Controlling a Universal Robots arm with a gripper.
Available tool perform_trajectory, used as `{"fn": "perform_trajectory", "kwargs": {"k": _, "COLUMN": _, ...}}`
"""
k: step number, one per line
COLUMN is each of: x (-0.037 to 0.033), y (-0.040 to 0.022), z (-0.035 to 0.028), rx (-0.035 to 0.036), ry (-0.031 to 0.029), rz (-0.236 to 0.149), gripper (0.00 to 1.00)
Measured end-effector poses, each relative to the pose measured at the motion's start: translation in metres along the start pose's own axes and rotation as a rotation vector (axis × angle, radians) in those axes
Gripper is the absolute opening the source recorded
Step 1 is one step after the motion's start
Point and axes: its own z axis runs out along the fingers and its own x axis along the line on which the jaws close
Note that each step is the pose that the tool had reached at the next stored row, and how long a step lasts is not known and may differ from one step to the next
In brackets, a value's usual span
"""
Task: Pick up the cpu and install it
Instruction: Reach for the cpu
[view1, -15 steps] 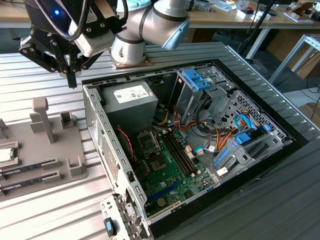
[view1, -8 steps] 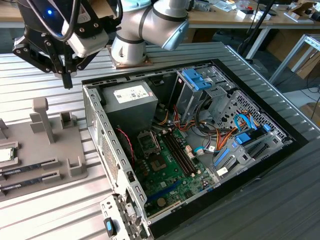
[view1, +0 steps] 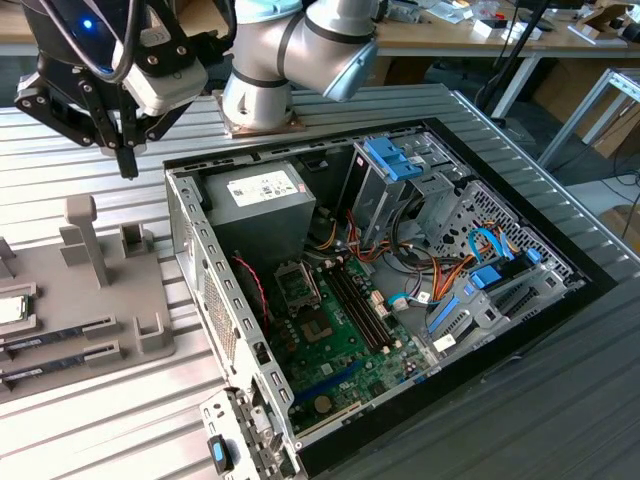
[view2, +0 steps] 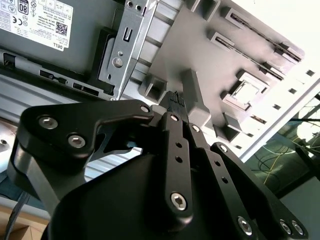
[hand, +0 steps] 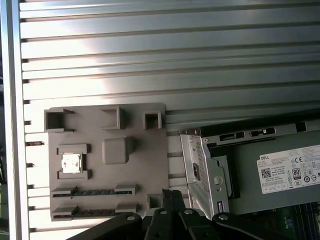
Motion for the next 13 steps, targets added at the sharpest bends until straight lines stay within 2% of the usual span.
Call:
{"fn": "perform_trajectory", "kwargs": {"k": 11, "x": 0.0120, "y": -0.0009, "z": -0.0003, "rx": 0.0000, "ry": 0.0000, "rz": 0.000, "gripper": 0.11}}
{"fn": "perform_trajectory", "kwargs": {"k": 13, "x": 0.0162, "y": -0.0012, "z": -0.0005, "rx": 0.0000, "ry": 0.0000, "rz": 0.000, "gripper": 0.11}}
